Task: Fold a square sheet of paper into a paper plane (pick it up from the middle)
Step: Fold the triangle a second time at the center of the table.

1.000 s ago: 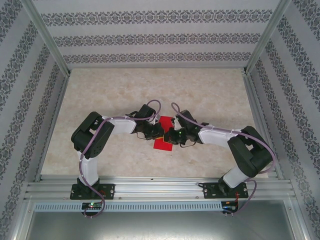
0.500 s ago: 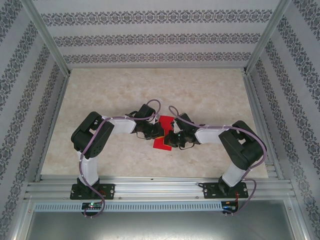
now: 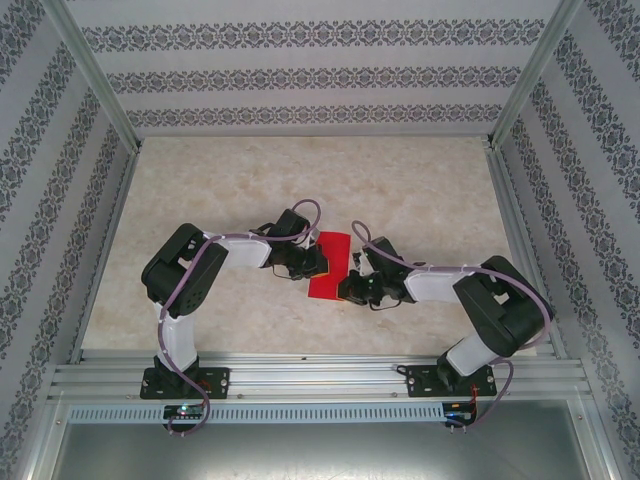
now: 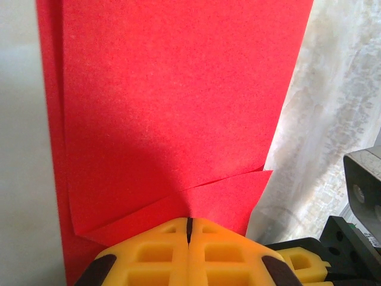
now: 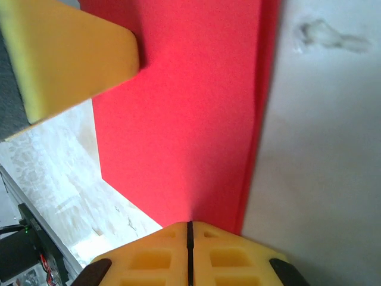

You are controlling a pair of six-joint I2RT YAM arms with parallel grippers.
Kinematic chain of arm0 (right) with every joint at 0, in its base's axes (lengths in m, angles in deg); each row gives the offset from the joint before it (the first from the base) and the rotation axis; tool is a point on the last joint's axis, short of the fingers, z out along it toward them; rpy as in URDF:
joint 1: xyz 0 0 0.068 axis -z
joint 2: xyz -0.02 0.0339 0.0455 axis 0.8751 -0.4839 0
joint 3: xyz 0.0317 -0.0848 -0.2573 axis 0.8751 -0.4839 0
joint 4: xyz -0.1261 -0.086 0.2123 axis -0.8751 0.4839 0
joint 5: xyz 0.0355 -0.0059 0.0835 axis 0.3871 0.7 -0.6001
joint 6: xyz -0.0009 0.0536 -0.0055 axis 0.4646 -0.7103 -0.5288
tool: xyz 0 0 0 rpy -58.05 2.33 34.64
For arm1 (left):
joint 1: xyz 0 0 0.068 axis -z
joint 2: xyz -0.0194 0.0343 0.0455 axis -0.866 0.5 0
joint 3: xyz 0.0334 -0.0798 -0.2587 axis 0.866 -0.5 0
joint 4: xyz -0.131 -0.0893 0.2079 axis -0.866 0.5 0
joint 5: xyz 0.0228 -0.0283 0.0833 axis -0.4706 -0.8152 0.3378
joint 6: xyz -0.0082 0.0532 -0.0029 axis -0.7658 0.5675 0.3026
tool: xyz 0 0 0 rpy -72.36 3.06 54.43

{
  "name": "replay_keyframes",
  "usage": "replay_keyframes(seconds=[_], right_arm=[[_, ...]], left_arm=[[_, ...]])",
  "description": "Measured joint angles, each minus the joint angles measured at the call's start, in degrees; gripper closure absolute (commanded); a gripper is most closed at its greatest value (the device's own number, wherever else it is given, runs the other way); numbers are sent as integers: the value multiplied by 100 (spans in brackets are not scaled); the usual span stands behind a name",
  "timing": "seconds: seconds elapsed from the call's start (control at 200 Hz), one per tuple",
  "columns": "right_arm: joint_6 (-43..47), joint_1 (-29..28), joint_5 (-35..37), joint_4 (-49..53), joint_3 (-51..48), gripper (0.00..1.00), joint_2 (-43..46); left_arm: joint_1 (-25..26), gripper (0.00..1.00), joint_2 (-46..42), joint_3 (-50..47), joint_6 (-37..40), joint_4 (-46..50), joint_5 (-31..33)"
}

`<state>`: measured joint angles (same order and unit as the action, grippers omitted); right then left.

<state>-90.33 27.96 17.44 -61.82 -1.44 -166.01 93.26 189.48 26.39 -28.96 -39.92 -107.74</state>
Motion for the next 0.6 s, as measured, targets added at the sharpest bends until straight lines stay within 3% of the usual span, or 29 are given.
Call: replay_keyframes(seconds=[0.345,0.6], right_arm=[[-28,280,-59,378,-466,88,667],[-181,334,-66,632,-101,86,938]], left_arm=[[-11,94,-9,-50,0,-103,-33],[-26,94,-7,-50,0,-105,-61]])
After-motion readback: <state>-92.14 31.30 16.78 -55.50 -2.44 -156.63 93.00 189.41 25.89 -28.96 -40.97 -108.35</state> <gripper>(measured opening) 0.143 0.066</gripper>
